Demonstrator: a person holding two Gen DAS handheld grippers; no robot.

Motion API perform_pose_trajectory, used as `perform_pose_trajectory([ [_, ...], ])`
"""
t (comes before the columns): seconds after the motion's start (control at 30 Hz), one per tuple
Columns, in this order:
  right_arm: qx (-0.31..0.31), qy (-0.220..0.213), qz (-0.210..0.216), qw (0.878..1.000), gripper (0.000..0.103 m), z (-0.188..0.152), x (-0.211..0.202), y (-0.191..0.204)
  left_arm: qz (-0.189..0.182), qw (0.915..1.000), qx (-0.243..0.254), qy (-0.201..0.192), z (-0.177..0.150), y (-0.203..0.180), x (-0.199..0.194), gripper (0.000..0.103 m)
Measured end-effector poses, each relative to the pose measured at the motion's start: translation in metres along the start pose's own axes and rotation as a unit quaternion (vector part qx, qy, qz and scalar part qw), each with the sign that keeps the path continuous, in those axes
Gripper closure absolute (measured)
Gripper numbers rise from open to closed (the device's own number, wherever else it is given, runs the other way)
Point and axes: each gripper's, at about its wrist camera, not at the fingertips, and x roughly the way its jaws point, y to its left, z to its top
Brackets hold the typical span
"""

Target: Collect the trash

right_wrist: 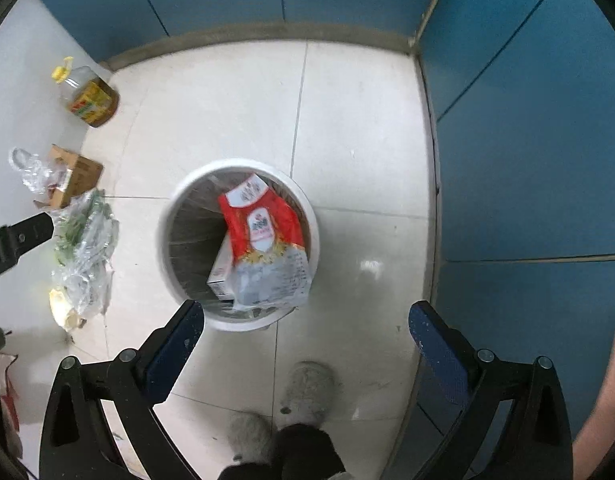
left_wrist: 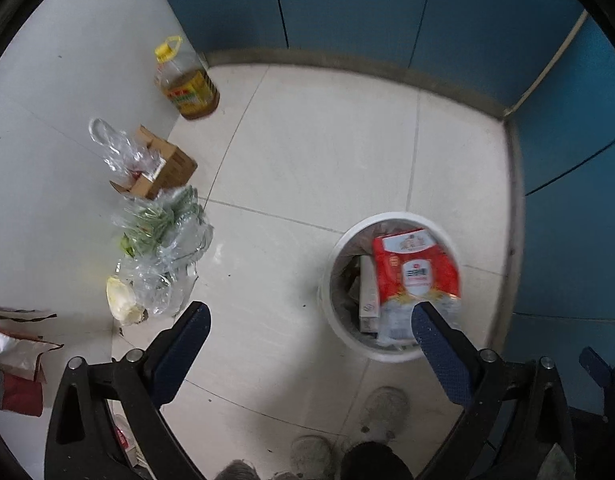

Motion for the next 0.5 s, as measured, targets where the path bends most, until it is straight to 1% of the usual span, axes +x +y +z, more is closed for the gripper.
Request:
perform_pose_trajectory([
  [0.13,-0.006,-0.041,-0.001,0.999,0.000,-0.019,-0.085,0.001,-0.008,0.9994,0.002,-0.033,-0.019,0.007,-0.077,0.000],
  [0.17,-0.008,-0.051,-0.001,0.999,0.000,-0.025,-0.106,0.001,-0.010,0.9992,0.003,-0.039,-0.024,0.009,-0.091,0.000],
  [0.23,-0.009,-0.073,0.000,0.997,0.000,-0.038,-0.152,0.000,-0.019,0.9983,0.006,-0.054,-0.038,0.014,-0.134,0.000],
  [0.27,-0.011,-0.084,0.000,0.996,0.000,-0.046,-0.176,-0.001,-0.023,0.9980,0.008,-0.059,-0.043,0.015,-0.149,0.000],
  [0.3,-0.011,-0.091,0.000,0.996,0.000,-0.051,-0.193,-0.002,-0.029,0.9973,0.011,-0.067,-0.051,0.018,-0.171,0.000],
  [0.37,-0.012,-0.116,0.001,0.993,0.000,-0.072,-0.249,-0.005,-0.035,0.9958,0.018,-0.083,-0.066,0.024,-0.213,0.000],
  [0.4,-0.011,-0.124,0.000,0.992,0.000,-0.079,-0.265,-0.005,-0.039,0.9951,0.020,-0.089,-0.072,0.026,-0.230,0.000],
  [0.5,-0.002,-0.156,0.001,0.988,0.000,-0.112,-0.338,-0.007,-0.050,0.9922,0.030,-0.111,-0.094,0.036,-0.290,0.000],
])
